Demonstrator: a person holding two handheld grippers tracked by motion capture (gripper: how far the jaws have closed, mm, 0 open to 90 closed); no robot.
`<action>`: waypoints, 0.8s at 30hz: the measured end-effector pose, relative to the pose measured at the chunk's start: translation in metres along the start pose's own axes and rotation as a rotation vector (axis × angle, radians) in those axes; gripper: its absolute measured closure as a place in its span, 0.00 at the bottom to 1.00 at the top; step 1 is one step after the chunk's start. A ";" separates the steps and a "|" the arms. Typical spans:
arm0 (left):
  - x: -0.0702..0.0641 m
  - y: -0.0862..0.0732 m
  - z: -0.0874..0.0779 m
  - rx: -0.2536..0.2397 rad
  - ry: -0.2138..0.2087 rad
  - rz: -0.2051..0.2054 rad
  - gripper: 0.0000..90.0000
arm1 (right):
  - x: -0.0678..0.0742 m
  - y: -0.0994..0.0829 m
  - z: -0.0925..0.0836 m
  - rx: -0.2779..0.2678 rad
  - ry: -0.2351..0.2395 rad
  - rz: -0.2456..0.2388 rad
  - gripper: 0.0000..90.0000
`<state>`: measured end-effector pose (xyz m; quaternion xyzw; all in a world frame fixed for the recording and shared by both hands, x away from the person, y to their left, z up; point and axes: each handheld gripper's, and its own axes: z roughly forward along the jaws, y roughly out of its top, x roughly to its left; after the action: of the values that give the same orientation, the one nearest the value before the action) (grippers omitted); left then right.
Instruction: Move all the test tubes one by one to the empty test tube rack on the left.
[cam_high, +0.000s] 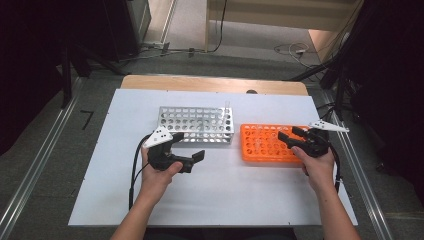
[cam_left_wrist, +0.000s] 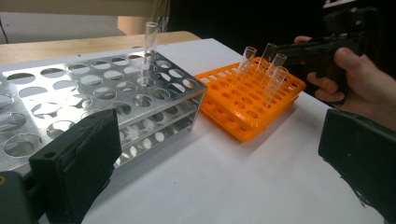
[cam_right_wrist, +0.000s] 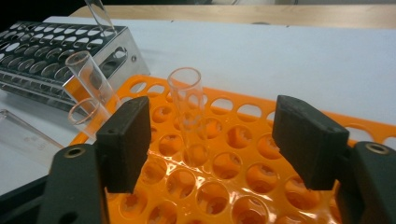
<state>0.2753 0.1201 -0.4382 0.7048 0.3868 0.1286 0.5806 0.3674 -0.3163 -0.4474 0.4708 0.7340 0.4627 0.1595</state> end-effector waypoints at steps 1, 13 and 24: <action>0.000 0.000 0.000 0.002 -0.002 0.000 0.00 | -0.001 0.000 0.003 0.006 0.007 0.007 0.36; 0.002 -0.005 0.001 0.013 -0.001 -0.008 0.00 | 0.010 -0.009 0.022 0.062 -0.053 -0.069 0.64; 0.002 -0.006 0.002 0.016 -0.006 -0.011 0.00 | 0.012 -0.013 0.024 0.052 -0.053 -0.069 0.76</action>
<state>0.2755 0.1201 -0.4445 0.7078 0.3898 0.1200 0.5768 0.3701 -0.2950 -0.4685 0.4611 0.7571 0.4252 0.1826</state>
